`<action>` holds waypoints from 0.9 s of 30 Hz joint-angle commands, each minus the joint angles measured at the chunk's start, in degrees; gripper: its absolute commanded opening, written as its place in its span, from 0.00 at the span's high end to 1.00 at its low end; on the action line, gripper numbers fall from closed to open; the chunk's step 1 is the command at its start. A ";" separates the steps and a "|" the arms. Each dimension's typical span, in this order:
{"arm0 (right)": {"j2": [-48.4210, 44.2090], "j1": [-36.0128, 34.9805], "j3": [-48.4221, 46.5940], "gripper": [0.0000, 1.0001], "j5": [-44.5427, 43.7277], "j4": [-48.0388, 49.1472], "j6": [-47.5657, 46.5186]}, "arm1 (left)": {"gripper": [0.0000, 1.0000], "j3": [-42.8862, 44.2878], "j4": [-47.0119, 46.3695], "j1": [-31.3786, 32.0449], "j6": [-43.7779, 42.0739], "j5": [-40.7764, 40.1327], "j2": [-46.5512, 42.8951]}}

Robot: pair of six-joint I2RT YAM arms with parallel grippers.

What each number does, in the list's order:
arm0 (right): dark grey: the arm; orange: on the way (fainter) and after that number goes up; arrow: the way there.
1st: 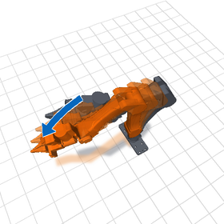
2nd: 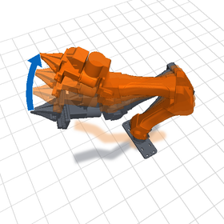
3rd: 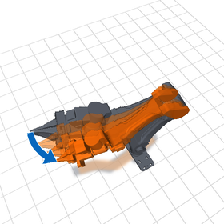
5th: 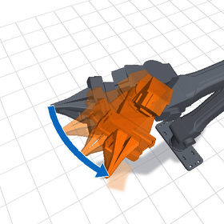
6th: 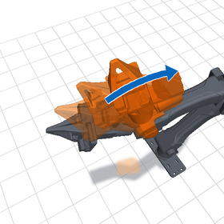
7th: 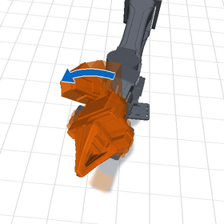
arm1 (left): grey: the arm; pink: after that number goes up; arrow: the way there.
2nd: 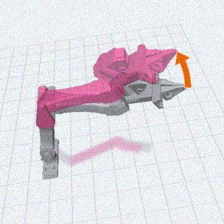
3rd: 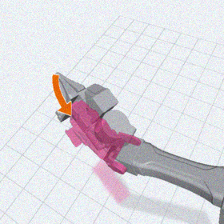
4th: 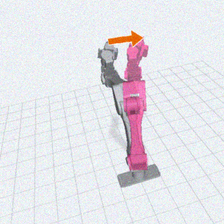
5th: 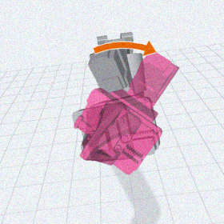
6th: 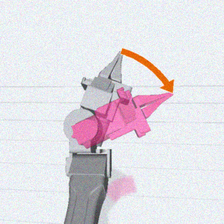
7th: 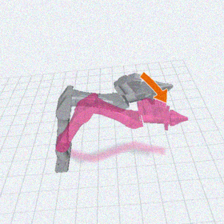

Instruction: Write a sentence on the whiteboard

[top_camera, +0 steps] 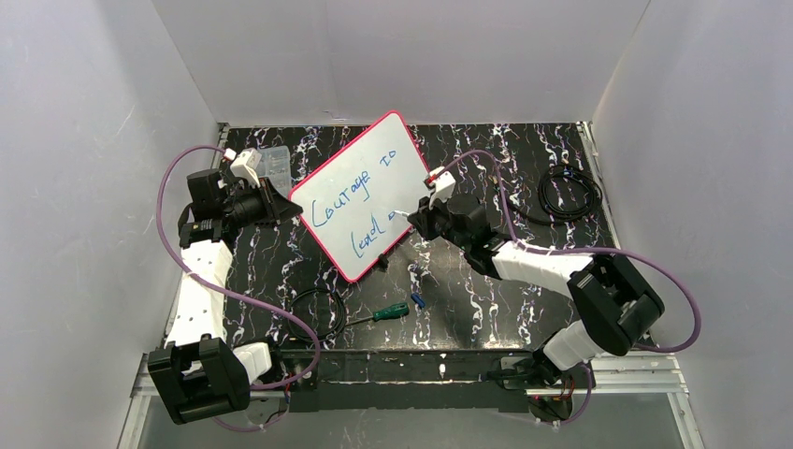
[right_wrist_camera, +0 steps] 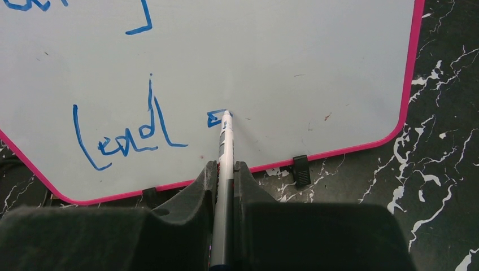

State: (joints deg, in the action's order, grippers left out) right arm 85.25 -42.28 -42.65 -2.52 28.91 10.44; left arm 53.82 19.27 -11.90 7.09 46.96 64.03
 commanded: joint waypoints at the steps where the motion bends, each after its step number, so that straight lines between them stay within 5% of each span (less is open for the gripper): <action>1: 1.09 -0.21 -2.50 0.99 -0.93 3.99 -0.83 | 1.00 -0.65 0.38 0.23 -1.11 -0.47 -0.60; 27: 2.38 -0.17 1.30 0.99 -1.94 4.97 -0.45 | 1.00 -0.65 0.09 0.22 -0.92 -0.20 -0.43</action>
State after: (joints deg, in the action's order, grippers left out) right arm 87.92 -42.28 -42.50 -3.95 32.21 10.28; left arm 53.82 19.25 -11.90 7.09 46.96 64.03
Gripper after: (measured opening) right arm 0.180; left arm 0.096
